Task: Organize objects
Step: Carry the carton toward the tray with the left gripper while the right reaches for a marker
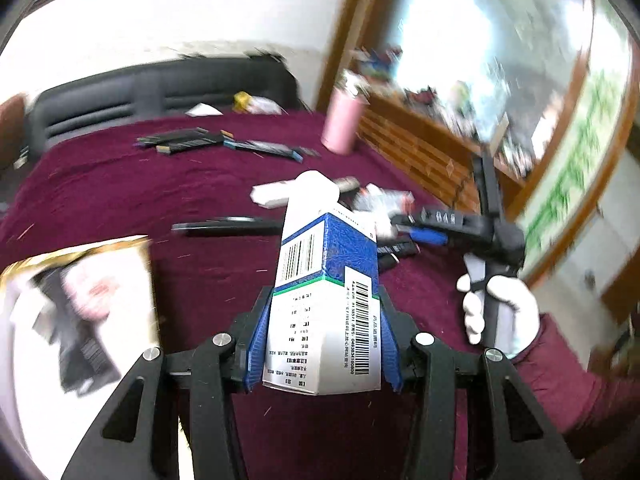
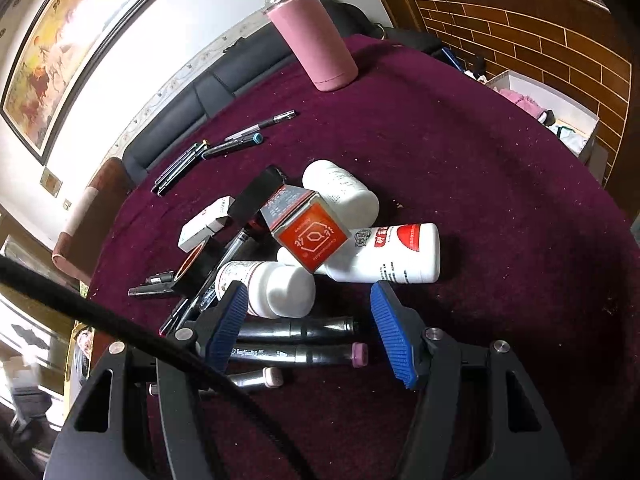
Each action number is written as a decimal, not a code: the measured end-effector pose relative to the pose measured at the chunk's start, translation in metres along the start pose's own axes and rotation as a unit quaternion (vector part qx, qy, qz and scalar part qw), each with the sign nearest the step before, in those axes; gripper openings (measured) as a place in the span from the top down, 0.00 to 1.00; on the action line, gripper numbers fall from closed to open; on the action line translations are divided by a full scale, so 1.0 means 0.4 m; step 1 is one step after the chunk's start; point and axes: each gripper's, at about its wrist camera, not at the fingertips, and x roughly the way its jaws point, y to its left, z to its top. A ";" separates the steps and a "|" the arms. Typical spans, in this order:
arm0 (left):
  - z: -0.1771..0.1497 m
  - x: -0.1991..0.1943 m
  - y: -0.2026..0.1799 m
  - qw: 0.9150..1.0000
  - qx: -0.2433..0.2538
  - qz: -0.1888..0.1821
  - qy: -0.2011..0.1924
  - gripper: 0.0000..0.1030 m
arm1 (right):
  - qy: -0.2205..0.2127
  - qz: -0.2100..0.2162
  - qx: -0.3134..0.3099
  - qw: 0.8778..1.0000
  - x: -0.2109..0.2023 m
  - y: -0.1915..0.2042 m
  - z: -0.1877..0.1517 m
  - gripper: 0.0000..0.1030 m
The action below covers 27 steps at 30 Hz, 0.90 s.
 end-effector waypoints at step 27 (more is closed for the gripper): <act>-0.157 -0.166 0.397 0.986 -0.148 -0.024 -0.067 0.60 | 0.253 0.025 -0.303 0.918 0.372 0.581 -0.009 0.36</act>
